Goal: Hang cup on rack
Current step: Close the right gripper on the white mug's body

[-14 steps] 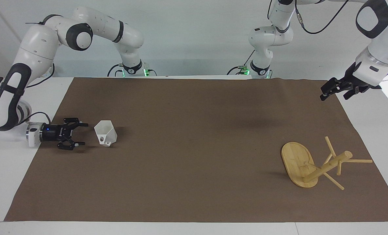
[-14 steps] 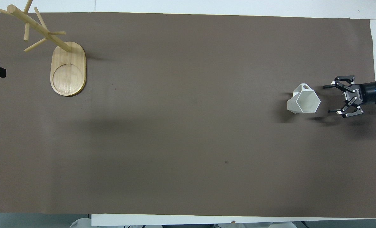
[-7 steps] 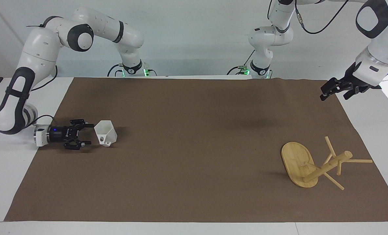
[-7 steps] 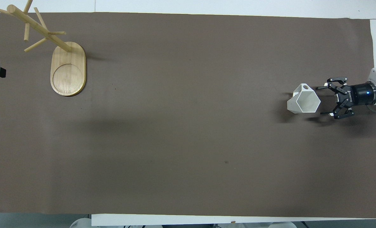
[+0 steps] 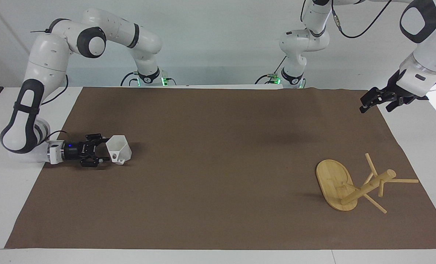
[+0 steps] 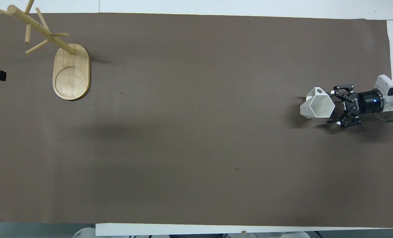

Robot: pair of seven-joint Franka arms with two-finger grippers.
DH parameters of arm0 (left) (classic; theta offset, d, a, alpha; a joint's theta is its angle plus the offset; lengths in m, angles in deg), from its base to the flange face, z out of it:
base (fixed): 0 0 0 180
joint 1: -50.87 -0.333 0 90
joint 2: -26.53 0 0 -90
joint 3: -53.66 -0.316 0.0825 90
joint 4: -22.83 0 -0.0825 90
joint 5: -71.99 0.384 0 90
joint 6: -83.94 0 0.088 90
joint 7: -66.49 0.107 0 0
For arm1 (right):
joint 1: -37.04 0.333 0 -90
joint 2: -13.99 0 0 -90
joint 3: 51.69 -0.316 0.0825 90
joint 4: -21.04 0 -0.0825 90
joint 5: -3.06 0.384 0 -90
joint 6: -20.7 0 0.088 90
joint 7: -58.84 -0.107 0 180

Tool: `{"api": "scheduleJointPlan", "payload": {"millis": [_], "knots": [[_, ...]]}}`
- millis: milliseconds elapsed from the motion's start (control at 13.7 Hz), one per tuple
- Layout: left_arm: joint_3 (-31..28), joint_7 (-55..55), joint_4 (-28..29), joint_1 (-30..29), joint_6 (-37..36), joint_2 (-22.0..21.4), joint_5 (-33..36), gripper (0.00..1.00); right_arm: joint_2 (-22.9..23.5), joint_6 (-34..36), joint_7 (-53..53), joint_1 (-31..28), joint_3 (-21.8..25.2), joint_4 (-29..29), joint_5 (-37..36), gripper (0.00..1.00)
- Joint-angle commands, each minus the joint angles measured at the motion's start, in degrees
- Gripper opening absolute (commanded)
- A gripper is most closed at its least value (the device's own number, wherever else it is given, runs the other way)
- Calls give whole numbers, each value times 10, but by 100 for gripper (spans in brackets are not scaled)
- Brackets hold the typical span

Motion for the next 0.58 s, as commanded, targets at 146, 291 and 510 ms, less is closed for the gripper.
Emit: {"api": "scheduleJointPlan", "payload": {"millis": [146,291,510], "knots": [[9,2,15,-9,3,-12,11,100,-22,-30,18,15,-3,44,30,100],[9,2,15,-9,3,-12,11,100,-22,-31,18,21,-2,47,32,100],[9,1,15,-9,3,-12,11,100,-29,-31,35,23,-3,71,33,100]]}}
